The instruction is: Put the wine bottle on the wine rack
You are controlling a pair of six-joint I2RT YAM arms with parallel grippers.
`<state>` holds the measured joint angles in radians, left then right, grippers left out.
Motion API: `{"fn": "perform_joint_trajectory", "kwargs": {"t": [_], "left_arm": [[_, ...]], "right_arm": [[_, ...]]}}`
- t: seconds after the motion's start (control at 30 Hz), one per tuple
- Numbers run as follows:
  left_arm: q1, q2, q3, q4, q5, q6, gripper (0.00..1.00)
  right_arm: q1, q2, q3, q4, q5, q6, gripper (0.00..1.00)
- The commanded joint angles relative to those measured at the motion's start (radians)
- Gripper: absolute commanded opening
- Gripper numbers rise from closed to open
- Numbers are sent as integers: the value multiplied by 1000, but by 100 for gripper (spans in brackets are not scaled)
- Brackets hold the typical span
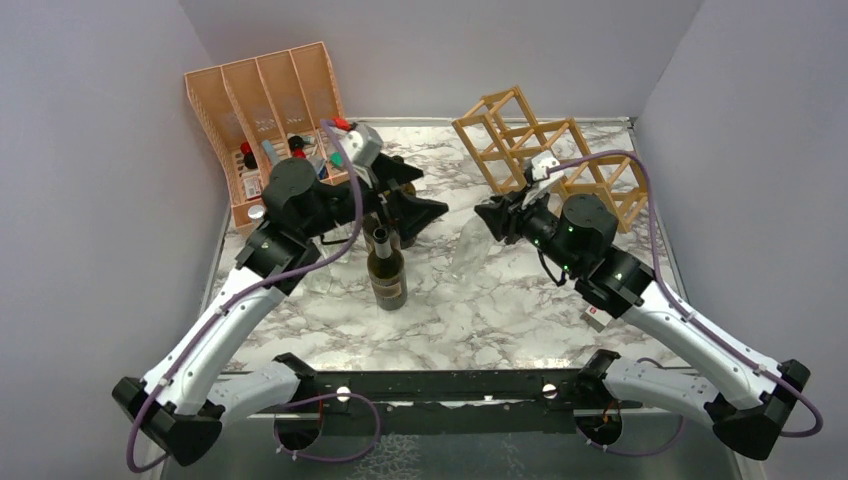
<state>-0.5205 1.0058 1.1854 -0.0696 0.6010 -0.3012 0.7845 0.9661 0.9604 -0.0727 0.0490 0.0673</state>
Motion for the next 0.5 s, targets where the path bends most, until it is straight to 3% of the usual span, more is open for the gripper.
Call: {"fn": "perform_joint_trajectory", "kwargs": {"t": [0.0, 0.23, 0.47], "left_arm": [[-176, 55, -50, 108, -192, 151, 96], [-400, 206, -119, 175, -346, 346, 96], [-483, 294, -211, 330, -491, 364, 96]], "right_arm": [[6, -67, 81, -122, 282, 193, 1], [6, -116, 161, -260, 356, 294, 1], [6, -134, 223, -327, 356, 338, 1]]}}
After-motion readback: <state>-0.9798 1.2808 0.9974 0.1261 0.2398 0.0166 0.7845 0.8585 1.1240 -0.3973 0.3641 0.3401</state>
